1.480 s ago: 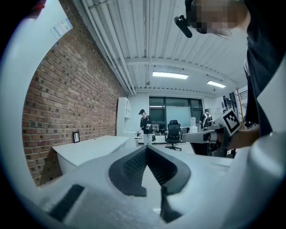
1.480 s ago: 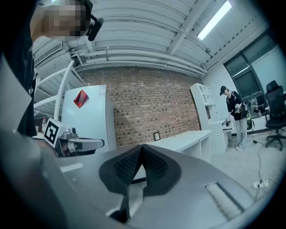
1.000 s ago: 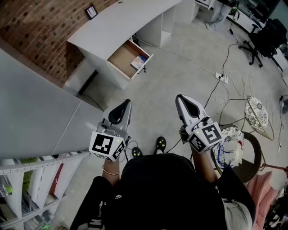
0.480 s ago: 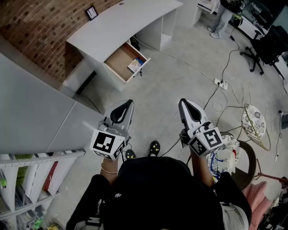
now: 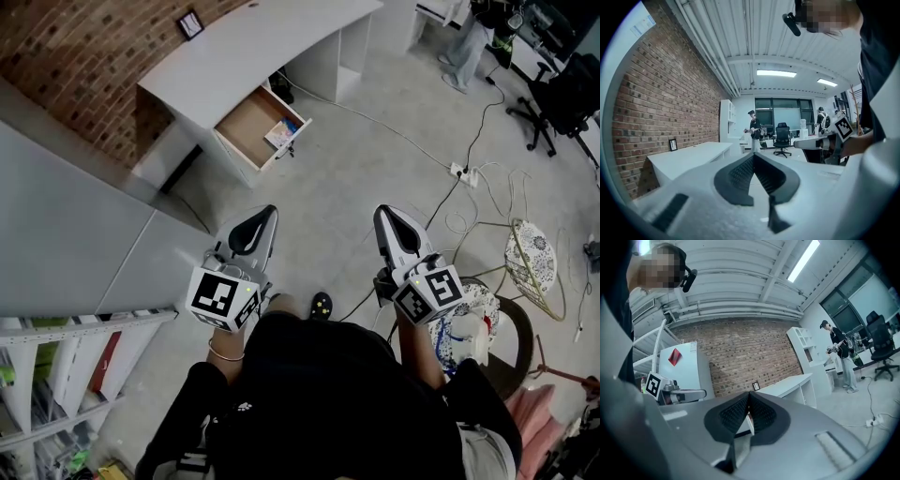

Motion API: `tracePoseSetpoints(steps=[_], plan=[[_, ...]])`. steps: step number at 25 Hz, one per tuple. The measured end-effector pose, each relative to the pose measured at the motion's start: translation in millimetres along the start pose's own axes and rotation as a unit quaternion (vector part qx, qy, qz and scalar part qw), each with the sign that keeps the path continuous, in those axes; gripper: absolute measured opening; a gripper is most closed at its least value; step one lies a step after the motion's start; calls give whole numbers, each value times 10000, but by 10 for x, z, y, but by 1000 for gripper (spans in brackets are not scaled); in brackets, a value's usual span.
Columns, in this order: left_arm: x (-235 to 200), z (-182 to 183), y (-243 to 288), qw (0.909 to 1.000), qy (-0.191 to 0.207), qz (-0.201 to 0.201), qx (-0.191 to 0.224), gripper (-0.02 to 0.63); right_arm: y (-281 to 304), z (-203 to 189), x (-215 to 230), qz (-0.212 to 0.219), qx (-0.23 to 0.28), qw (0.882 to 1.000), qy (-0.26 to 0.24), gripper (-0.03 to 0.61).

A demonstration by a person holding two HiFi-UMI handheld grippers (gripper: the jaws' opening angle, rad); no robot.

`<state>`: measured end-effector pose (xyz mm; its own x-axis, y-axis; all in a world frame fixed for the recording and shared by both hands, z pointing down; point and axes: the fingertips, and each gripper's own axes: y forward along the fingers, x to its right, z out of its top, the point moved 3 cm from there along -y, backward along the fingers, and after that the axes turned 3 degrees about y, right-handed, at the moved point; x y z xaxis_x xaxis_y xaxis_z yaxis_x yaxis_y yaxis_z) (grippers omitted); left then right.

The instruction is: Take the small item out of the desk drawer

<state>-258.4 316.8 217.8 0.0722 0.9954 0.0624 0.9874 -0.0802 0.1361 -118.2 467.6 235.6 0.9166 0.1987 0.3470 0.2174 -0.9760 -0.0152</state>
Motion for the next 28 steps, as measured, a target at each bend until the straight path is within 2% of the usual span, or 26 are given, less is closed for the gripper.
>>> tracePoseSetpoints(steps=[13,19,28], plan=[[-132,-84,166,9997,-179,-171,49,0,27,-38,75,-237,-57,9997,68,8],[-356,-40,325,9994,-229,-119,233,0,264,-22,209,-290,-145,9994,-101,8],[-757,-140,656,9990,-410,-116,143,0,706,19,403,-279,-216,9994,-14,8]])
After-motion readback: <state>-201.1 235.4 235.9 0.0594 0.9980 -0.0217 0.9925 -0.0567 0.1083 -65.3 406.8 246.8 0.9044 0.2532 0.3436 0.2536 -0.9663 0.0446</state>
